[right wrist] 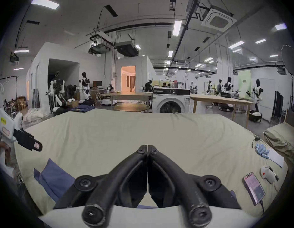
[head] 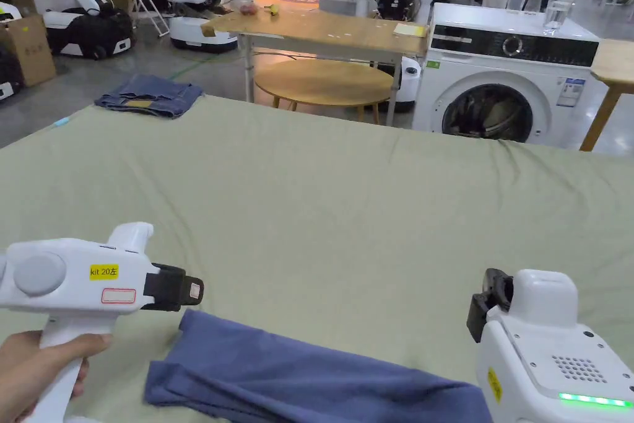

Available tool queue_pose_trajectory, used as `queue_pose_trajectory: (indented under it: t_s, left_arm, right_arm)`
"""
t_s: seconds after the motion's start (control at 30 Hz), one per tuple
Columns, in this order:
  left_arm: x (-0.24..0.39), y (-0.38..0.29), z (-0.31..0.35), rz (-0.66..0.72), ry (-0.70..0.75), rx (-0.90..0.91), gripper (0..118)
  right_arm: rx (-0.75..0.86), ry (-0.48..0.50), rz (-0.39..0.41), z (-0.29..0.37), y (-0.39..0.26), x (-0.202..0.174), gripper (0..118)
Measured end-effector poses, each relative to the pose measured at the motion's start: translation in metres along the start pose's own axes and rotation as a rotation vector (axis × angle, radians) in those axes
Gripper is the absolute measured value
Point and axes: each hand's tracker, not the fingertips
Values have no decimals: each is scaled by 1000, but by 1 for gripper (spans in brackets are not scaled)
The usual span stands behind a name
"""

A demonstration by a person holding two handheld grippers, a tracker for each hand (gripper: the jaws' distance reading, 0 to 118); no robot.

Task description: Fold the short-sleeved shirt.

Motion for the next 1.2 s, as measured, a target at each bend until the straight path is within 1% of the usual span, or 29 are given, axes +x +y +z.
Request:
queue_pose_trajectory:
  t_s: [0.03, 0.07, 0.1, 0.13, 0.2, 0.27, 0.3, 0.4, 0.5, 0.6, 0.63, 0.7, 0.73, 0.83, 0.87, 0.9, 0.93, 0.97, 1.0, 1.07, 1.13, 1.2]
  left_arm:
    - [-4, 0, 0, 15, -20, -37, 5]
    - [-13, 0, 0, 42, -21, -53, 15]
    - [-25, 1, -3, 92, -51, -87, 27]
    - [-38, 2, -5, 136, -83, -121, 41]
    - [-45, -1, -6, 195, -115, -158, 56]
    - [-55, -3, -12, 207, -156, -244, 57]
    - [-77, 1, -20, 188, -151, -253, 58]
    - [-91, -5, -32, 173, -180, -335, 65]
    - [-94, -24, -49, 189, -275, -457, 65]
    - [-91, -30, -55, 156, -364, -379, 66]
    - [-93, -31, -58, 191, -370, -355, 66]
    - [-94, -38, -62, 298, -412, -328, 66]
    - [-96, -40, -65, 325, -441, -314, 66]
    - [-98, -44, -73, 359, -480, -278, 66]
    - [-98, -44, -74, 363, -482, -268, 64]
    - [-96, -44, -76, 364, -459, -256, 57]
    - [-95, -45, -78, 360, -430, -254, 41]
    - [-93, -46, -81, 345, -364, -258, 25]
    - [-91, -48, -83, 335, -344, -259, 12]
    - [-87, -50, -82, 343, -377, -235, 6]
    - [-77, -58, -76, 311, -332, -212, 3]
    - [-70, -57, -71, 316, -306, -204, 3]
  right_arm:
    - [-7, 2, 3, -1, -1, 0, 0]
    - [-13, 6, 4, -3, -2, 0, 0]
    - [-22, 5, 6, -4, -3, 0, 0]
    - [-28, 7, 9, -5, -4, 0, 0]
    - [-39, 8, 12, -7, -6, 0, 0]
    - [-54, 5, 17, -9, -8, 0, 0]
    - [-60, 5, 16, -10, -9, 1, 0]
    - [-73, 2, 14, -12, -10, 3, 0]
    - [-83, -2, 16, -14, -13, 5, 0]
    - [-92, -4, 14, -14, -14, 6, 0]
    - [-94, -4, 11, -14, -15, 7, 0]
    - [-104, -5, 5, -16, -17, 8, 0]
    - [-108, -1, 1, -17, -18, 8, 0]
    - [-119, 0, -2, -18, -20, 8, 0]
    - [-122, 2, -5, -18, -21, 8, 0]
    - [-124, 2, -7, -18, -22, 9, 0]
    - [-126, 1, -7, -18, -22, 9, 0]
    - [-129, -1, -7, -18, -23, 9, 0]
    - [-133, 0, -9, -19, -23, 10, 0]
    - [-138, -2, -13, -19, -23, 11, 0]
    - [-141, -3, -17, -19, -24, 12, 0]
    - [-145, -2, -19, -19, -24, 13, 0]
